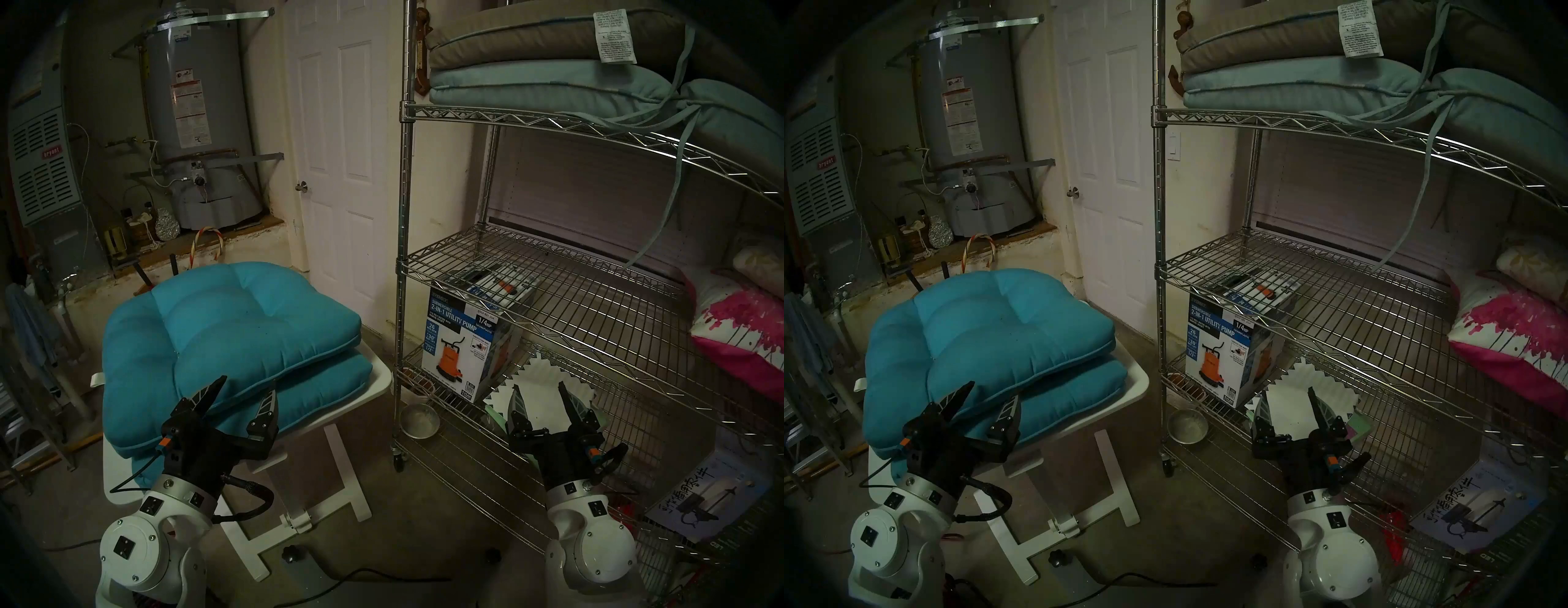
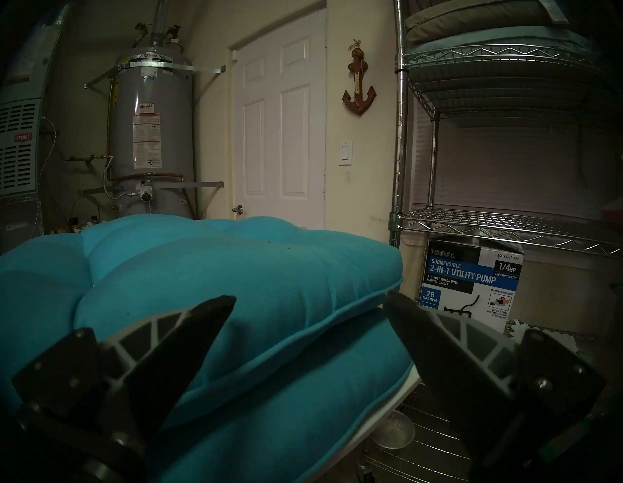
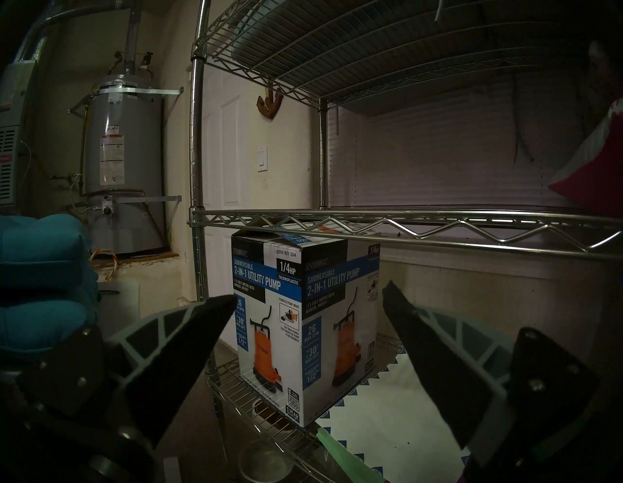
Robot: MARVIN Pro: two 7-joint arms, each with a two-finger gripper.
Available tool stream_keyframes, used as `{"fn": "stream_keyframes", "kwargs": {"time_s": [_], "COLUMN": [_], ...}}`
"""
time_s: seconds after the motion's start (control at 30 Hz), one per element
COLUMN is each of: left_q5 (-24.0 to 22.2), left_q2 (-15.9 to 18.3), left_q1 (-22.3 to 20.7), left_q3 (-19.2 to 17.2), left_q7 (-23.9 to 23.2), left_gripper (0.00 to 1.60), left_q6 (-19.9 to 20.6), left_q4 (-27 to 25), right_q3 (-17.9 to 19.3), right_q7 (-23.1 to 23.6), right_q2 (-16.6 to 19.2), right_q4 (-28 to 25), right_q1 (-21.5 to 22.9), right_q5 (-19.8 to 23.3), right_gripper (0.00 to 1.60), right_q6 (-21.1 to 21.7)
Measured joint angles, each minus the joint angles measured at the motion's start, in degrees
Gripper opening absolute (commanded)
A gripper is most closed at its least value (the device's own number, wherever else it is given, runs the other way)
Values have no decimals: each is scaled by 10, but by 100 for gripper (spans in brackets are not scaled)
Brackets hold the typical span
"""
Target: Take cushion off the shelf
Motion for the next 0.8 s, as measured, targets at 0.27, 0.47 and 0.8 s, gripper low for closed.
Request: {"fn": "stream_keyframes", "kwargs": {"time_s": [0.27, 0.47, 0.8], "left_q5": [0, 0, 0], "left_q2": [0, 0, 0], "left_q1": [0, 0, 0], "left_q3": [0, 0, 0], "left_q7": [0, 0, 0], "left_gripper": [160, 160, 160], "left_q6": [0, 0, 0], "left_q4": [0, 0, 0], "right_q3": [7, 25, 29], "right_q7": [5, 27, 51], "right_q2": [6, 24, 39], "right_q4": [1, -2, -7], "right_q1": [0, 4, 9], "right_q5": [-2, 5, 11], "right_gripper": [160, 160, 160], "right_q6": [0, 20, 48]}}
